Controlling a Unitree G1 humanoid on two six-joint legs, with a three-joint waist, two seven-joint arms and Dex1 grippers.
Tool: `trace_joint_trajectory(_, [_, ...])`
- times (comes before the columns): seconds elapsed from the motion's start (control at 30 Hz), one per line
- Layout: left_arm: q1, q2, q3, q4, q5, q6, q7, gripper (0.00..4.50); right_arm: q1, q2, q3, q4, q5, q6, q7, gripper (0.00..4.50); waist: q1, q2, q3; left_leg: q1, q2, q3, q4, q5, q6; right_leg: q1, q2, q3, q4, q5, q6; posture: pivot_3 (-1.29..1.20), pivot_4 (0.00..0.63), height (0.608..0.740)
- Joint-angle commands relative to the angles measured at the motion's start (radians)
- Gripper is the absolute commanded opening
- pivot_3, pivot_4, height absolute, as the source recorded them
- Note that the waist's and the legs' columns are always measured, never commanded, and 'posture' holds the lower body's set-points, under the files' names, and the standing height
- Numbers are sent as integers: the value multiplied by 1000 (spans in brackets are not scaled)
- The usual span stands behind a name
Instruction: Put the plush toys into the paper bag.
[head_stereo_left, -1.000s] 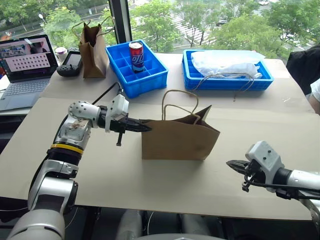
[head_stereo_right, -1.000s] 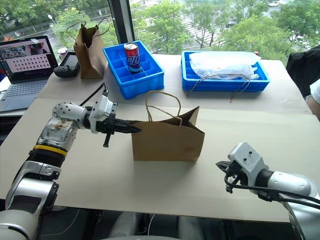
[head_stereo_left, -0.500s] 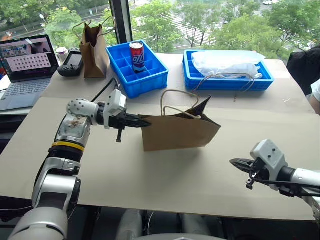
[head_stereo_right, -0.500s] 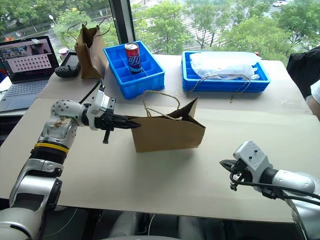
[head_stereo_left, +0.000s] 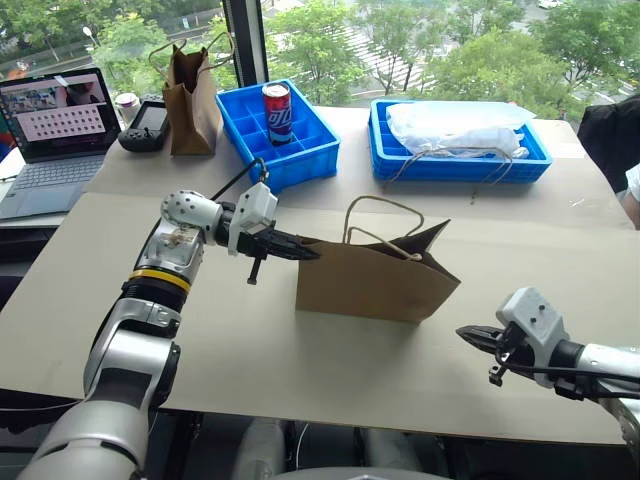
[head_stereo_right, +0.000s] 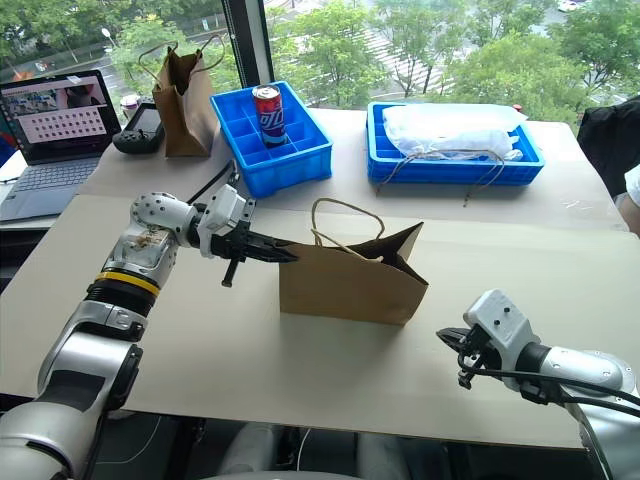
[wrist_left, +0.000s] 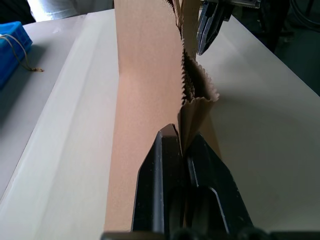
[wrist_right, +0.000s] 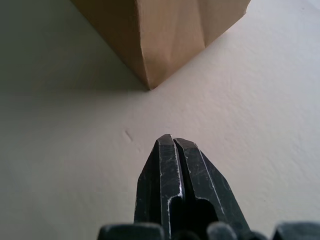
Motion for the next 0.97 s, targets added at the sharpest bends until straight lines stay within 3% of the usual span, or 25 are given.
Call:
trace_joint_trajectory(0.03, [-6, 24, 26, -44, -2, 72, -5, 1095, 1, -10, -78, 1, 10, -30, 8, 0, 0, 0, 0, 0, 0, 0, 0, 0, 0, 0, 0, 0, 0, 0, 0, 0, 150, 734])
trace_joint_trajectory(0.2, [-3, 146, 88, -147, -103, 262, -9, 2756, -11, -4, -134, 13, 48, -32, 36, 0, -15, 0, 0, 0, 1, 0, 0, 0, 0, -1, 1, 0, 1, 0, 0, 0, 150, 734])
trace_joint_trajectory(0.23, [7, 185, 99, -170, -130, 295, -9, 3271, -8, -1, -146, 11, 61, -33, 45, 0, -19, 0, 0, 0, 1, 0, 0, 0, 0, -1, 2, 0, 1, 0, 0, 0, 150, 734])
trace_joint_trajectory(0.37, [85, 324, 174, -219, -199, 406, -9, 4449, -3, 33, -202, -11, 153, -14, 69, 0, -25, 0, 0, 1, 2, -1, -1, 0, 0, 0, 2, 0, 2, 0, 0, 0, 150, 734])
trace_joint_trajectory(0.47, [220, 419, 266, -201, -193, 440, 28, 4482, -9, 72, -224, -22, 227, -7, 71, 0, -28, 1, 0, 2, 3, 0, -1, 0, 0, 0, 1, 1, 2, 0, 0, 0, 150, 734])
trace_joint_trajectory(0.53, [325, 431, 318, -217, -161, 438, 141, 4482, -26, 94, -216, -15, 240, -35, 62, 0, -26, 1, 0, 3, 4, 0, -1, 0, 0, 0, 1, 0, 2, 0, -1, 0, 150, 734])
trace_joint_trajectory(0.67, [554, 377, 426, -375, -163, 403, 314, 4482, -49, 115, -175, 11, 189, -121, 46, 0, -17, 1, 0, 4, 4, 1, -1, 0, 0, 1, -3, 0, 3, 0, 0, 0, 150, 734])
trace_joint_trajectory(0.77, [722, 323, 441, -532, -144, 367, 400, 4482, -57, 120, -141, 14, 163, -167, 36, 0, -5, -1, -1, 3, 4, 1, -1, 0, -1, 2, -5, -1, 2, 0, 0, 0, 150, 734])
trace_joint_trajectory(0.97, [755, 267, 414, -638, -166, 401, 455, 4482, -81, 126, -132, 45, 151, -207, 13, 0, 3, -1, 0, 3, 4, 0, -1, 0, -1, 1, -6, -2, 2, 0, -1, 0, 150, 734])
